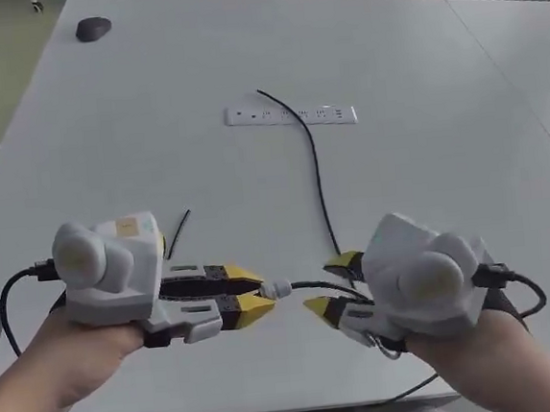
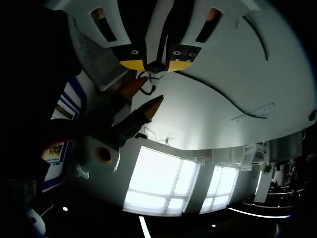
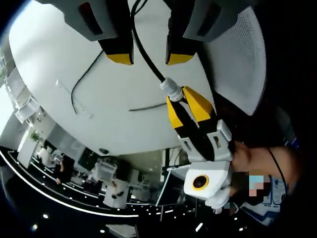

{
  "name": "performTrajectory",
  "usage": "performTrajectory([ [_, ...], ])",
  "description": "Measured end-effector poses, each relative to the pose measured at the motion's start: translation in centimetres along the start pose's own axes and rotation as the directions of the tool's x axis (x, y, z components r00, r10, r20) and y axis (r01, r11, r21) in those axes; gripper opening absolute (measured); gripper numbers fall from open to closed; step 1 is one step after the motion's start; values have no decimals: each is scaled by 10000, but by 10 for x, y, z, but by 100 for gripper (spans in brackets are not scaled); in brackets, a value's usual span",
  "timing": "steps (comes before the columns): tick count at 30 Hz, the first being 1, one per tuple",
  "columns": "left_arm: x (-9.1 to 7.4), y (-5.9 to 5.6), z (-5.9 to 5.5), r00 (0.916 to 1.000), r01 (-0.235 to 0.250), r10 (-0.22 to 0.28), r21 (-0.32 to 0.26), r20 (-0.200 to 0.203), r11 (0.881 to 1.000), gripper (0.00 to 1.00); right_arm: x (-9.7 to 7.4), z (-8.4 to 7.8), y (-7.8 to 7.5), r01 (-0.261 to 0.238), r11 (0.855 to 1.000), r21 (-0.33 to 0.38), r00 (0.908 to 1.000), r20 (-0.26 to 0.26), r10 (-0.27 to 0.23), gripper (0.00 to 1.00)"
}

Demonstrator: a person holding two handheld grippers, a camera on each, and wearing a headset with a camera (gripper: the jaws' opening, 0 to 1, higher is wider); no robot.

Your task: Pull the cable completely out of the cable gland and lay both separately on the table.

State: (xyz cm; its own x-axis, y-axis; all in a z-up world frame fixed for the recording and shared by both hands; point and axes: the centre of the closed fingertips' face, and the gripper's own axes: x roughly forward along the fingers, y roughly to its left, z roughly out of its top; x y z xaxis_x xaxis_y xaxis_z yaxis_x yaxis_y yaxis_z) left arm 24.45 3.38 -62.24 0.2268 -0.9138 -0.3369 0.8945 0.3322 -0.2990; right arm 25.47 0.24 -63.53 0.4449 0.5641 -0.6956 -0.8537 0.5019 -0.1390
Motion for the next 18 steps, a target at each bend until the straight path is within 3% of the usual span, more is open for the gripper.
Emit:
performTrajectory([
  [7, 1, 1, 1, 10000, 8, -8, -23, 11, 10000, 15, 4, 11, 4, -56, 9955, -946, 10000, -12, 55, 14],
  [12, 2, -2, -1, 9999, 80, -80, 7, -67, 10000, 15, 9, 9, 9, -253, 9894, -1429, 9996, -194, 227, 6],
  [18, 2, -1, -1, 9998, 121, -120, 70, -154, 9999, 15, 8, 8, 8, -233, 9895, -1423, 9996, -188, 209, 2],
])
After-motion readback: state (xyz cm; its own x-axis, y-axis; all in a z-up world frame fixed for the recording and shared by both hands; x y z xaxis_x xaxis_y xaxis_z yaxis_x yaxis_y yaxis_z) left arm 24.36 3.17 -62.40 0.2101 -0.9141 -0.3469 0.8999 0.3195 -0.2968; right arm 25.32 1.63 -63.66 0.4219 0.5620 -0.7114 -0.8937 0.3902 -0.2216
